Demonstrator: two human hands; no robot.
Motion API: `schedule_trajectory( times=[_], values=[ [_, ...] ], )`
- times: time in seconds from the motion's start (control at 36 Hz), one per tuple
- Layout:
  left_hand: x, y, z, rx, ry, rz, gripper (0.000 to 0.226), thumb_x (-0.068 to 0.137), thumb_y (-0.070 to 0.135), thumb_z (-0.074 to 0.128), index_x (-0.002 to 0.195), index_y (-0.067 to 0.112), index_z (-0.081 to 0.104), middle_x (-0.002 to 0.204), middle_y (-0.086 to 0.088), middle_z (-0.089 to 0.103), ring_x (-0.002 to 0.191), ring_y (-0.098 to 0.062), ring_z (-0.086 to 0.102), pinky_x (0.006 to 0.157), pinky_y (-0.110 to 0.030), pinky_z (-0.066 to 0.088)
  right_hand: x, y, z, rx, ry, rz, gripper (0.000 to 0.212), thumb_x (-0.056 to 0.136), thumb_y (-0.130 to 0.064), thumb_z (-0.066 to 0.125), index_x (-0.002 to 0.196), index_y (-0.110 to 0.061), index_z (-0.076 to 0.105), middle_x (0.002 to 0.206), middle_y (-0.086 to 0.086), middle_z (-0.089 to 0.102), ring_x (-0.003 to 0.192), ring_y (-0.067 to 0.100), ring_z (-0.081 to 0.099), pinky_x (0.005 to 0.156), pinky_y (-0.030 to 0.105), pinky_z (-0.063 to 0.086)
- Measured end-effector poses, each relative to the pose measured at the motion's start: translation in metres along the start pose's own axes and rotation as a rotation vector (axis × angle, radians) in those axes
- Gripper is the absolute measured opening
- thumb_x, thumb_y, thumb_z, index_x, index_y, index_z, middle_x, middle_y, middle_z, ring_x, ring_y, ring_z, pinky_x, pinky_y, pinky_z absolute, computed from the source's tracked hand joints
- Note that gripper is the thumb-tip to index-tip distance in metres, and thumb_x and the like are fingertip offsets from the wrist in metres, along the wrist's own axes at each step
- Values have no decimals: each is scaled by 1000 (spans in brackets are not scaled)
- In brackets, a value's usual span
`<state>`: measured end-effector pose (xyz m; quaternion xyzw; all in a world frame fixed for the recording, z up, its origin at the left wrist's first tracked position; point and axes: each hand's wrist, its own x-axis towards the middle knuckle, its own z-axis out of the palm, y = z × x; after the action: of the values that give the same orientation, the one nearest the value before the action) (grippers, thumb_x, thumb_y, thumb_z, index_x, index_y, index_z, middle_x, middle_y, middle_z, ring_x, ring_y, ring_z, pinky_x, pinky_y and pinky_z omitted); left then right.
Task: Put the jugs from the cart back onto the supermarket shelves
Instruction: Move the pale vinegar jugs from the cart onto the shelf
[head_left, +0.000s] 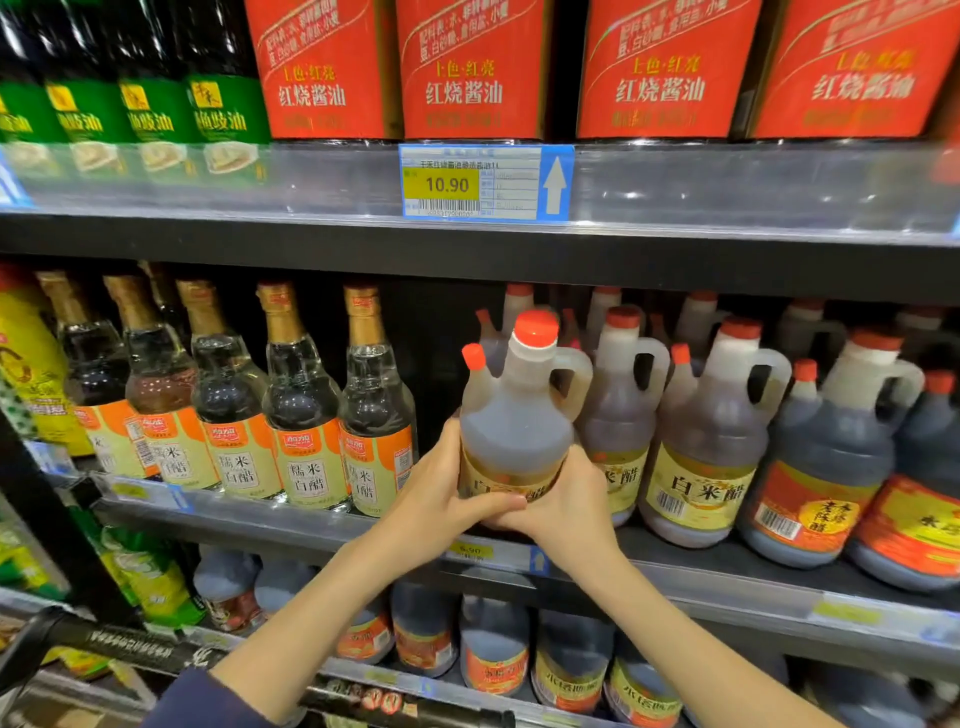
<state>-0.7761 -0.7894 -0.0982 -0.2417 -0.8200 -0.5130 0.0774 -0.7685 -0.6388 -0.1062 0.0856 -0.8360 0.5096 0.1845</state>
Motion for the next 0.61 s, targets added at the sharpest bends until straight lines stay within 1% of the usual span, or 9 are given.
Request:
schedule_trajectory(
  times=[0.08, 0.14, 0.19, 0.28, 0.36, 0.42, 0.47, 0.53, 0.61],
  values=[
    [3, -11, 4, -3, 12, -55, 76, 73, 47, 76, 131, 29, 30, 127, 21, 49, 120, 9, 47, 97, -13, 43, 0, 5, 7, -62, 17, 36, 72, 55, -25, 90, 113, -4, 52, 109, 4, 63, 105, 16, 59, 79, 22, 52],
    [4, -19, 7, -6, 16, -100, 74, 72, 52, 74, 129, 28, 32, 125, 18, 50, 117, 8, 49, 97, -16, 45, 0, 9, 11, -119, 26, 43, 66, 57, -25, 89, 109, -3, 53, 107, 8, 64, 103, 20, 61, 80, 29, 52],
    [7, -24, 8, -17, 2, -137, 67, 76, 43, 73, 128, 22, 36, 122, 14, 53, 113, 9, 52, 95, -15, 46, 0, 12, 14, -161, 31, 40, 60, 60, -26, 86, 105, -3, 54, 103, 9, 64, 100, 22, 62, 78, 30, 52],
    [11, -29, 8, -37, -2, -163, 62, 79, 34, 71, 130, 15, 40, 119, 13, 57, 109, 8, 55, 94, -16, 47, -1, 13, 16, -204, 35, 19, 50, 67, -22, 81, 104, 0, 55, 96, 5, 60, 99, 23, 61, 74, 24, 45],
    [12, -31, 8, -50, -23, -184, 59, 81, 31, 71, 130, 16, 40, 119, 11, 58, 109, 7, 56, 91, -14, 47, -2, 14, 17, -227, 28, 1, 51, 68, -23, 80, 105, 1, 53, 96, 6, 58, 99, 23, 59, 76, 28, 47],
    [12, -30, 8, -59, -32, -193, 63, 78, 36, 70, 130, 16, 39, 119, 10, 58, 109, 6, 56, 93, -17, 48, -3, 15, 18, -247, 22, 11, 52, 67, -24, 81, 103, 0, 52, 99, 10, 61, 99, 26, 60, 79, 35, 51],
    [12, -29, 8, -82, -32, -196, 68, 74, 41, 69, 130, 18, 38, 120, 11, 58, 110, 4, 57, 94, -19, 49, -3, 17, 18, -266, 14, 14, 53, 66, -27, 81, 102, -1, 52, 100, 11, 61, 99, 27, 60, 79, 38, 52],
    [12, -29, 9, -92, -32, -204, 66, 75, 39, 70, 129, 19, 38, 119, 12, 58, 108, 6, 57, 93, -19, 50, -3, 15, 16, -296, -7, 16, 55, 66, -29, 81, 104, -1, 51, 102, 11, 61, 100, 26, 60, 79, 36, 52],
    [11, -29, 8, -94, -23, -208, 61, 79, 31, 71, 128, 20, 37, 115, 14, 57, 103, 11, 58, 84, -13, 50, 1, 11, 6, -324, -102, 13, 62, 66, -33, 83, 107, -1, 50, 107, 10, 61, 103, 23, 59, 80, 32, 52]
  ],
)
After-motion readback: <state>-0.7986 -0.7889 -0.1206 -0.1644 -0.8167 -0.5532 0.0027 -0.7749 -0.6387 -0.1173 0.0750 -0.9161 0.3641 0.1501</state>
